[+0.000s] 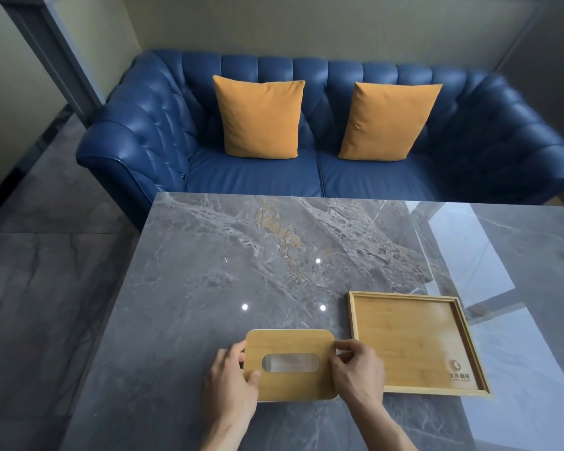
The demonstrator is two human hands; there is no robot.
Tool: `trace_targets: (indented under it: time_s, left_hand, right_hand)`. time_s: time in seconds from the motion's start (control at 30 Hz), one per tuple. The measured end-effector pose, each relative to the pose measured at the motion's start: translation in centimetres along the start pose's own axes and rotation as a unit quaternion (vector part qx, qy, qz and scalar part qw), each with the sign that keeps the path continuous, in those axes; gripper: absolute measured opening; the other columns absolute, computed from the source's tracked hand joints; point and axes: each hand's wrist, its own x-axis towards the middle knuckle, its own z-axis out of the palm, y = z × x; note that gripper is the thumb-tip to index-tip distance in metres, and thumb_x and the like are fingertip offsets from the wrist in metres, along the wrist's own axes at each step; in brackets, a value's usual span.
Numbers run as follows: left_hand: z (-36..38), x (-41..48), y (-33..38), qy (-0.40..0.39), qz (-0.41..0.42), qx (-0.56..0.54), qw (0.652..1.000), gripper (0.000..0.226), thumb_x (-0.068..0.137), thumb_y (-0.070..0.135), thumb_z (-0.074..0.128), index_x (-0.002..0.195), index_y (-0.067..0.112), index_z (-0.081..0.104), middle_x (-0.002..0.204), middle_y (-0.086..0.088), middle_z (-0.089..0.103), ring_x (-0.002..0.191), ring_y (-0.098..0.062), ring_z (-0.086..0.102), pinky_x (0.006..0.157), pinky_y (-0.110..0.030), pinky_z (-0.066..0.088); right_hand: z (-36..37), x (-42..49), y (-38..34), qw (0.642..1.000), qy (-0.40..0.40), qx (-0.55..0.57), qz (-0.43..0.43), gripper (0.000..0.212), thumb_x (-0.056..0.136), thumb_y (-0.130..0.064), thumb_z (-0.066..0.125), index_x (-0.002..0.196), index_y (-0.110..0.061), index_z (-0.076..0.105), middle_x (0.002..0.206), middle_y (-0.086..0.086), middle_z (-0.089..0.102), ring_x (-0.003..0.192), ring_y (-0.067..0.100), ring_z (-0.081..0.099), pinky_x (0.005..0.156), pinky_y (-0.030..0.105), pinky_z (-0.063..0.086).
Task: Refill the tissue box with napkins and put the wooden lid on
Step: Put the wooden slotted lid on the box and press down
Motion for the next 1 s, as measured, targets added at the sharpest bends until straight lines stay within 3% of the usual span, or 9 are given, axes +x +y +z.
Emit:
trace_targets:
  time_s: [0.2, 0.4, 0.5, 0.6, 0.73, 0.8, 0.87, 1.0]
  left_hand:
    - [-0.1, 0.0, -0.4, -0.01, 0.005, -0.003, 1.0, 0.052, 0.073, 0.025, 0.08, 0.12, 0.039, 0.061, 0.1, 0.018, 0.061, 0.082, -0.007, 0.065, 0.076, -0.035, 0.054]
    - [0.1, 0.7, -0.4, -0.03, -0.011, -0.046, 0.998, 0.039, 0.071, 0.021, 0.072, 0.1, 0.041, 0.054, 0.096, 0.018, 0.059, 0.076, -0.006, 0.063, 0.07, -0.036, 0.053]
    - [0.7, 1.3, -0.3, -0.007, -0.021, -0.079, 0.997, 0.032, 0.078, 0.032, 0.069, 0.106, 0.034, 0.053, 0.106, 0.01, 0.06, 0.096, -0.017, 0.061, 0.079, -0.036, 0.049]
    - [1.7, 2.0, -0.1, -0.007, -0.033, -0.085, 0.996, 0.048, 0.087, 0.047, 0.057, 0.13, 0.026, 0.049, 0.125, -0.002, 0.059, 0.114, -0.023, 0.056, 0.091, -0.037, 0.045]
    - [2.9, 3.0, 0.2, -0.037, -0.051, -0.08, 0.995, 0.049, 0.095, 0.051, 0.036, 0.136, 0.027, 0.047, 0.135, -0.003, 0.056, 0.12, -0.026, 0.054, 0.095, -0.038, 0.042]
    - [3.4, 3.3, 0.2, -0.042, -0.062, -0.052, 0.996, 0.047, 0.096, 0.054, 0.027, 0.129, 0.029, 0.05, 0.131, -0.004, 0.059, 0.116, -0.029, 0.056, 0.09, -0.038, 0.043]
    - [3.7, 3.4, 0.1, -0.038, -0.063, -0.025, 0.997, 0.048, 0.095, 0.055, 0.021, 0.121, 0.029, 0.052, 0.125, -0.005, 0.061, 0.111, -0.032, 0.058, 0.086, -0.039, 0.043]
    - [3.9, 3.5, -0.1, -0.009, -0.04, 0.009, 0.999, 0.051, 0.09, 0.059, 0.016, 0.108, 0.029, 0.053, 0.115, -0.007, 0.065, 0.103, -0.037, 0.06, 0.083, -0.043, 0.046]
  right_hand:
    - [0.3, 0.1, 0.3, 1.0, 0.003, -0.014, -0.004, 0.023, 0.08, -0.018, 0.066, 0.1, -0.025, 0.074, 0.075, -0.011, 0.069, 0.08, 0.018, 0.066, 0.07, 0.03, 0.052]
    - [0.2, 0.4, 0.6, 1.0, -0.008, 0.008, 0.002, 0.02, 0.08, -0.022, 0.068, 0.099, -0.025, 0.073, 0.074, -0.013, 0.066, 0.075, 0.014, 0.062, 0.066, 0.029, 0.046]
    - [0.3, 0.6, 1.1, 0.999, -0.002, 0.032, 0.009, 0.025, 0.082, -0.038, 0.068, 0.103, -0.024, 0.071, 0.081, -0.01, 0.067, 0.079, 0.015, 0.062, 0.07, 0.031, 0.047]
    - [0.6, 1.1, 1.2, 0.999, -0.006, 0.044, -0.017, 0.039, 0.087, -0.051, 0.06, 0.111, -0.022, 0.068, 0.091, -0.004, 0.071, 0.081, 0.016, 0.06, 0.075, 0.033, 0.045]
    - [1.9, 1.7, 0.9, 0.996, -0.033, 0.028, -0.075, 0.041, 0.096, -0.053, 0.044, 0.12, -0.024, 0.062, 0.107, -0.002, 0.07, 0.09, 0.014, 0.06, 0.081, 0.033, 0.045]
    - [3.0, 1.8, 1.0, 0.993, -0.018, -0.007, -0.119, 0.042, 0.098, -0.054, 0.032, 0.112, -0.027, 0.061, 0.103, -0.004, 0.067, 0.095, 0.017, 0.061, 0.083, 0.038, 0.048]
    - [3.6, 1.9, 1.2, 0.988, 0.006, -0.034, -0.147, 0.044, 0.098, -0.054, 0.022, 0.099, -0.027, 0.058, 0.091, -0.004, 0.063, 0.087, 0.02, 0.06, 0.077, 0.042, 0.049]
    - [4.3, 2.4, 1.8, 0.987, 0.023, -0.059, -0.146, 0.041, 0.098, -0.05, 0.02, 0.087, -0.024, 0.048, 0.081, -0.002, 0.057, 0.078, 0.027, 0.057, 0.067, 0.039, 0.04]
